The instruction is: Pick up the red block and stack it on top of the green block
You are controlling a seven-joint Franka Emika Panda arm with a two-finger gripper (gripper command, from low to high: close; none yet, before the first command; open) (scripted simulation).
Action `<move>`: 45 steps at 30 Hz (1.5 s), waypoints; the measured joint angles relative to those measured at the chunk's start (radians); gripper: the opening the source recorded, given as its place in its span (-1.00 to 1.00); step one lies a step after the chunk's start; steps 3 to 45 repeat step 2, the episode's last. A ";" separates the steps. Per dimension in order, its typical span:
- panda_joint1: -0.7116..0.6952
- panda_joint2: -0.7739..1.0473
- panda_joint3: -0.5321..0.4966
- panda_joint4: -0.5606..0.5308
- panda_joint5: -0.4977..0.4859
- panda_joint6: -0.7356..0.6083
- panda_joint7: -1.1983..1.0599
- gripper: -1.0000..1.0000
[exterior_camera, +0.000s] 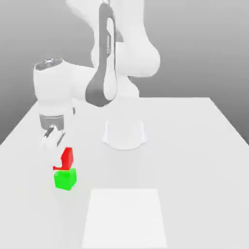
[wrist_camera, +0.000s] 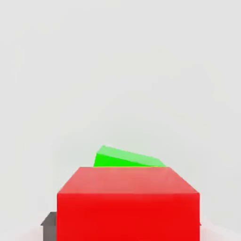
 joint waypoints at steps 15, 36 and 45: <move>0.002 0.000 0.000 0.000 0.000 0.000 0.000 1.00; 0.002 0.000 0.000 0.000 0.000 0.000 0.000 1.00; 0.002 0.000 0.000 0.000 0.000 0.000 0.000 1.00</move>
